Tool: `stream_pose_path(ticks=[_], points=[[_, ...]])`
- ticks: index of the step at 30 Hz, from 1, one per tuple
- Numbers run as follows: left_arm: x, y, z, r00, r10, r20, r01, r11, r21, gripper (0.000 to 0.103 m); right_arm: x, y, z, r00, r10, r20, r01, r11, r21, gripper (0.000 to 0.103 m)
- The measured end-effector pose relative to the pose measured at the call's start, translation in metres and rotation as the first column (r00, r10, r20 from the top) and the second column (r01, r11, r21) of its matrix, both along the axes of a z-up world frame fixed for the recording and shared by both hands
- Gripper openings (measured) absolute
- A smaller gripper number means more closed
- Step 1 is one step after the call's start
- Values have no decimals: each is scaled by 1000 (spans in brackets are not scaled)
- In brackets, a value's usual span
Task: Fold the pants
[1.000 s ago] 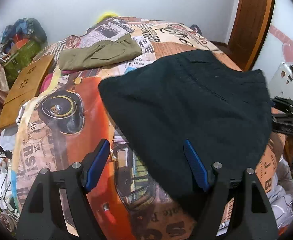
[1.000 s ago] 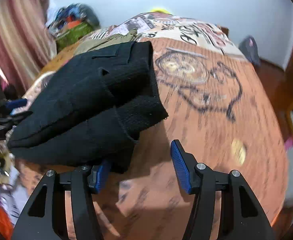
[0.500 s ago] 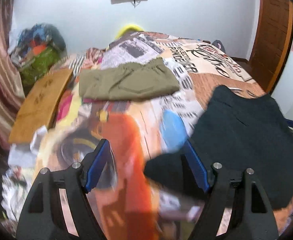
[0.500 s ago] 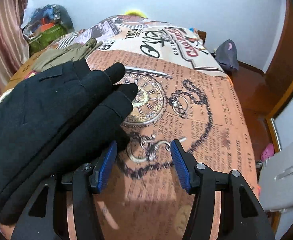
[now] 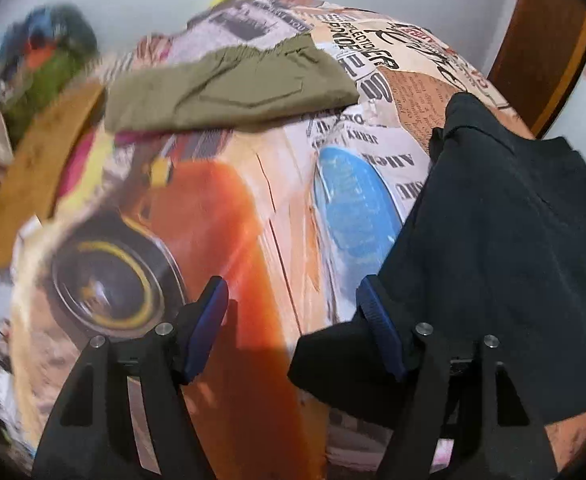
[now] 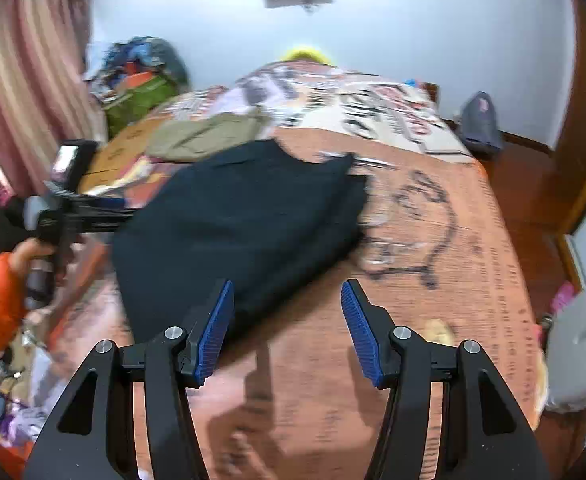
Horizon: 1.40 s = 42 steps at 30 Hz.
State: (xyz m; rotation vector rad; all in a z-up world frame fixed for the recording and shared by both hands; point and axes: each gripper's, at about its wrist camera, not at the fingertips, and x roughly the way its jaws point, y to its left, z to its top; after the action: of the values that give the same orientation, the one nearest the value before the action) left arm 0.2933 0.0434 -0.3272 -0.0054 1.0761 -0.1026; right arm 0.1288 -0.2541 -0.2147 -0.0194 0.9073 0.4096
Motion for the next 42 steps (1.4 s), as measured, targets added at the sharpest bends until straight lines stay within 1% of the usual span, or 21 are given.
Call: stream_pose_path(ticks=[2,4,6,7,10,13,15,17,20,22,23,25,26,28,30,33,34,36,38,41,42], points=[[-9,0,-1,1000,-5,-1,5,1000,-13,68,-5,17,-5,999,35,-5,-35,999,11,55],[-18,-4,1,1000,-15,6,15,1000,-3,68,-5,27,-15,998,63,-23,-63,998,5,55],[-29,-8,4,1000,-19,11,19,1000,6,67,-4,33,-29,997,66,-26,-67,997,-48,58],[-32,-8,4,1000,-15,11,15,1000,4,66,-2,32,-34,997,66,-33,-68,996,-57,58],[-48,-8,5,1000,8,-1,-8,1000,-26,66,9,16,-43,996,59,-65,-60,998,-7,60],[-67,-14,9,1000,3,16,-2,999,-34,66,25,-4,-50,997,8,-75,-10,1000,-26,61],[-76,-18,15,1000,-3,27,4,999,-36,65,36,-16,-54,995,-18,-103,17,1000,-10,61],[-81,-17,26,999,3,43,-2,1000,-13,65,40,-22,-48,993,-31,-116,32,1000,1,61],[-79,-12,52,995,18,100,-17,1000,-6,65,40,-23,-30,998,-33,-58,31,999,-28,61],[-73,-12,76,987,17,161,-15,1000,-15,65,45,-24,-16,999,-27,-19,27,1000,-7,62],[-70,-14,84,984,10,180,-5,1000,-26,66,49,-23,-12,1000,-25,-3,25,1000,3,63],[-59,-21,97,978,-15,208,29,997,-65,77,61,-15,-9,1000,-15,16,15,1000,-2,63],[-51,-29,101,975,-31,219,51,995,-85,78,65,-11,-9,1000,-10,23,10,1000,-5,63],[-39,-45,97,974,-67,214,87,993,-84,78,77,2,-14,999,4,32,-4,1000,-14,63],[-29,-60,87,977,-85,197,98,994,-58,78,84,11,-23,1000,7,25,-7,1000,-22,63],[-14,-75,55,985,-115,132,118,993,-19,78,90,21,-46,1000,27,-3,-27,996,-81,63],[-11,-77,41,986,-124,108,124,992,5,81,89,21,-50,999,35,-2,-35,995,-92,63],[-13,-71,29,986,-137,92,138,990,-13,82,87,16,-54,999,44,1,-44,994,-104,63],[-17,-58,28,987,-129,97,135,989,-53,83,86,3,-52,999,41,-4,-41,993,-107,64],[-23,-45,38,985,-130,118,136,989,-49,84,86,-18,-50,1000,-10,18,13,985,-174,64],[-25,-44,42,984,-129,120,134,990,-38,84,87,-27,-49,1000,-25,9,26,985,-168,64]])
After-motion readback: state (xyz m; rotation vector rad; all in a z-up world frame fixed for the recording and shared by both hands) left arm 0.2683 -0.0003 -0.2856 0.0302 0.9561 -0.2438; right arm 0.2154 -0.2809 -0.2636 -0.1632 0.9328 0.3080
